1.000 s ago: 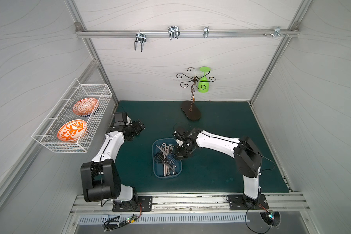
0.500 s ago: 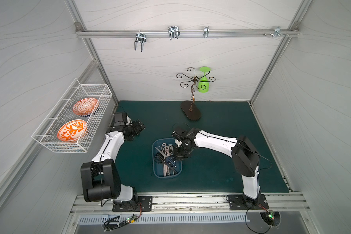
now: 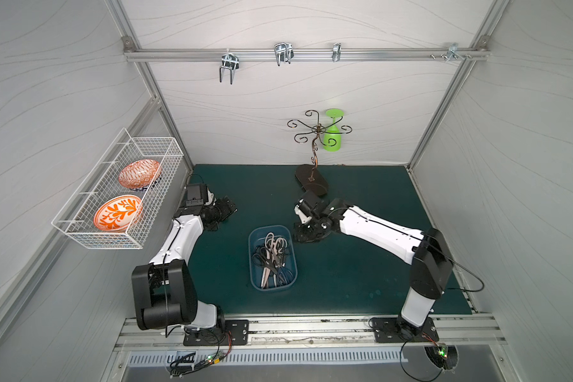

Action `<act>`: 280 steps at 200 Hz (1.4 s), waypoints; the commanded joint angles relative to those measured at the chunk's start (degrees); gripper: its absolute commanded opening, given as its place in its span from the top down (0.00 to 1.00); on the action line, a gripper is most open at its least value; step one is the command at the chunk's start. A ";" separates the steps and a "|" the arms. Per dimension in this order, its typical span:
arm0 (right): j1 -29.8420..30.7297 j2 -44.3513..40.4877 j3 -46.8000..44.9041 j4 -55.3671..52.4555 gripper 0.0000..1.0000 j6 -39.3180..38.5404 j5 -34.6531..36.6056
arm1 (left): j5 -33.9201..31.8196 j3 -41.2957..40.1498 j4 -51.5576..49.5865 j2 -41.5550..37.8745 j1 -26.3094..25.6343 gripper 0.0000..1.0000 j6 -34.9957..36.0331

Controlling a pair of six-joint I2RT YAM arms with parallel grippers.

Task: Put the scissors into the storage box
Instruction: Place the scissors in the storage box, then reset both arms

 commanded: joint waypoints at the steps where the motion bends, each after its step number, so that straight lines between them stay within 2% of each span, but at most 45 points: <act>1: -9.33 -5.65 -4.74 2.22 0.40 -10.29 8.48 | -3.72 -0.68 2.42 -2.17 0.20 0.09 2.22; 13: -15.31 -8.81 -8.80 5.68 0.30 -14.47 11.74 | -6.28 -1.85 3.81 -3.07 0.13 0.08 3.04; 32: -25.91 -13.56 -17.43 14.61 0.29 -20.78 13.18 | -12.56 -3.61 5.85 -4.72 0.17 0.06 4.92; 53: -36.74 -15.89 -25.82 24.69 0.29 -24.25 11.60 | -18.72 -5.87 9.60 -5.46 0.19 0.01 7.73; 73: -43.70 -14.65 -30.68 30.48 0.28 -26.01 9.87 | -21.52 -10.46 16.62 -5.80 0.17 0.01 9.61; 89: -46.89 -13.25 -33.90 35.58 0.28 -26.09 8.43 | -23.36 -15.72 25.11 -6.88 0.08 0.00 11.12; 107: -47.77 -13.75 -40.53 48.64 0.28 -28.44 5.67 | -22.40 -21.62 37.27 -6.90 0.11 0.00 13.60; 128: -47.65 -14.85 -48.55 65.21 0.26 -30.02 1.74 | -20.92 -22.37 42.08 -4.01 -0.08 0.00 15.88; 143: -47.49 -13.58 -50.15 69.02 0.25 -30.23 -0.25 | -20.37 -24.80 51.56 -1.35 -0.67 0.01 18.48; 151: -47.02 -12.72 -50.80 70.64 0.25 -30.78 -0.13 | -19.83 -24.14 50.21 -0.28 -1.00 0.02 19.36; 161: -46.83 -11.79 -52.55 74.24 0.25 -31.32 -1.47 | -20.72 -26.58 53.15 0.54 -2.25 0.03 20.69; 186: -45.81 -10.01 -56.69 82.60 0.24 -32.60 -0.74 | -25.84 -34.97 71.52 3.24 -8.20 0.01 25.96; 197: -45.65 -9.62 -57.63 84.24 0.15 -33.03 -1.51 | -27.73 -35.07 73.61 5.21 -9.81 0.01 27.31; 202: -45.64 -9.38 -57.88 84.84 0.03 -33.33 -2.29 | -28.39 -35.03 73.92 6.03 -10.26 0.01 27.70; 204: -45.63 -9.30 -57.93 85.05 0.02 -33.49 -2.56 | -28.63 -34.99 74.24 6.36 -10.40 0.01 27.84; 213: -45.59 -9.09 -57.94 85.19 0.01 -33.79 -3.14 | -29.08 -35.37 76.38 7.23 -10.47 0.01 27.83; 226: -45.81 -9.05 -58.07 85.27 0.01 -33.67 -3.65 | -29.12 -35.07 73.87 6.29 -10.45 0.01 27.53; 280: -45.72 -9.04 -58.38 86.07 0.01 -33.89 -3.64 | -29.30 -34.95 74.33 6.66 -10.35 0.01 27.35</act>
